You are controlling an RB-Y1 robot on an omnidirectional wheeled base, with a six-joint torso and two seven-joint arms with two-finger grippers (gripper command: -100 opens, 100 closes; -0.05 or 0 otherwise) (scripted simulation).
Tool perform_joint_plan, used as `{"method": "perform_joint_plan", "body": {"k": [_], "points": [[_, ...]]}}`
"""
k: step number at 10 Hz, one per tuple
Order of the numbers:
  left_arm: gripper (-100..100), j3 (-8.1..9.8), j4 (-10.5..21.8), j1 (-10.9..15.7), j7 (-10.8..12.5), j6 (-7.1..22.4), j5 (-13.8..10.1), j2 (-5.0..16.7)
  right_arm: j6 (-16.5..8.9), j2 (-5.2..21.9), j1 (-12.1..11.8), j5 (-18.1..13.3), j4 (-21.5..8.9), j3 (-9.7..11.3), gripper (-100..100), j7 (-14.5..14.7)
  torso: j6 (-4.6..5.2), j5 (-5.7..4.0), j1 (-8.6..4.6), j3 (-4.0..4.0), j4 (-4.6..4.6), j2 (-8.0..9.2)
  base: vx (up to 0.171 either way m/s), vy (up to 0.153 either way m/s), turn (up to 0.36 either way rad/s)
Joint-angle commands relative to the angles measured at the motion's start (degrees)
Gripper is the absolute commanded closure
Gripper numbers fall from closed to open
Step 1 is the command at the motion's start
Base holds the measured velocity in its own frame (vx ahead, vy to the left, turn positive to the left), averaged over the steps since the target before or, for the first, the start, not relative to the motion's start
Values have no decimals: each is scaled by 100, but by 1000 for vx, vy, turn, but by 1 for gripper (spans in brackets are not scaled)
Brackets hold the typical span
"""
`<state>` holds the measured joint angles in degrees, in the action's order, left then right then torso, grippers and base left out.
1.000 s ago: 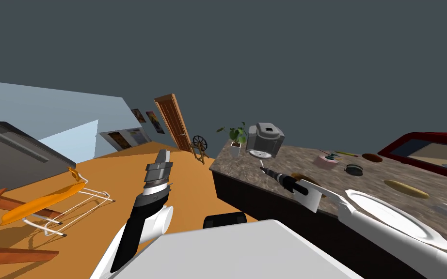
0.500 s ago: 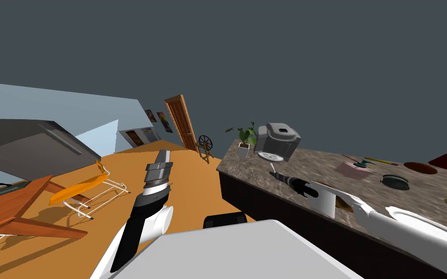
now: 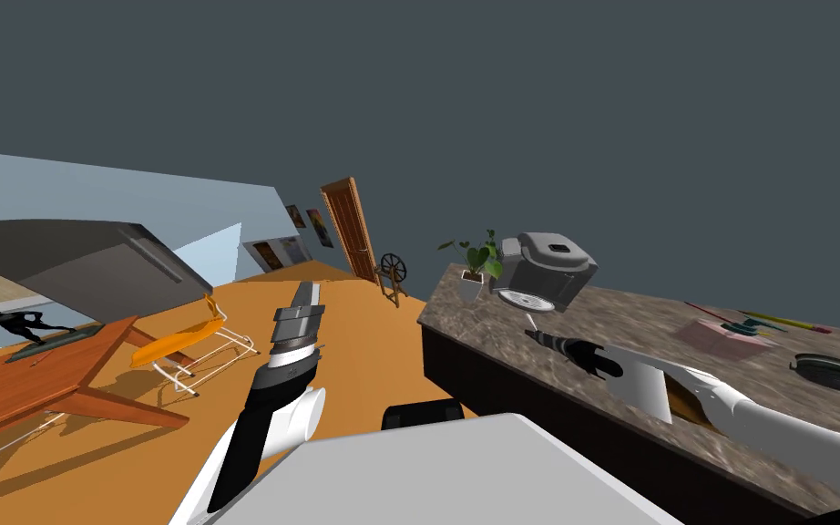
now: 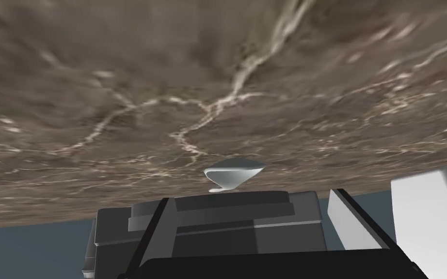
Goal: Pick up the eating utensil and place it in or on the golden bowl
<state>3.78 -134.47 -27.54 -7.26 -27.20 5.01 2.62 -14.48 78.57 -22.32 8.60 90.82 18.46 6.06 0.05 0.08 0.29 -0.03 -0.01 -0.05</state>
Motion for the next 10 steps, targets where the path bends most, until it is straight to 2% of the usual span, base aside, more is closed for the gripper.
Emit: {"method": "perform_joint_plan", "body": {"k": [1, 4, 5, 6, 7, 9, 10], "points": [[0, 0, 0, 0, 0, 0, 0, 0, 57, 125, -11, 28, -235, 119, -100, 6, 0, 0, 0, 0, 0, 0, 27, 50, 71], [0, 0, 0, 0, 0, 0, 0, 0, 24, 414, -182, 72, -499, 252, -100, -36, -1, -1, -4, 1, 1, 1, 43, 70, 102], [0, 0, 0, 0, 0, 0, 0, 0, 66, 348, -119, 70, -476, 245, -100, -15, -1, 0, 2, 0, 0, -1, 23, 36, 14], [0, 0, 0, 0, 0, 0, 0, 0, 51, 358, -124, 71, -478, 249, 0, -19, 1, -2, -10, 4, 2, 7, 4, 6, -3], [0, 1, 0, 0, 0, 0, 0, 0, 73, 211, -89, 34, -640, 264, -100, 4, 1, -6, -21, 9, 4, 15, 8, -11, 122], [0, 1, 0, 1, 0, 0, 0, 1, 103, -9, -38, -22, -883, 287, -100, 37, -1, -11, -40, 8, 3, 13, 14, -41, 155], [0, 1, 0, 0, 0, 0, 0, 1, 104, 69, -20, 16, -829, 312, -100, 32, 0, -12, -46, 8, 3, 13, 4, -22, 25]]}}
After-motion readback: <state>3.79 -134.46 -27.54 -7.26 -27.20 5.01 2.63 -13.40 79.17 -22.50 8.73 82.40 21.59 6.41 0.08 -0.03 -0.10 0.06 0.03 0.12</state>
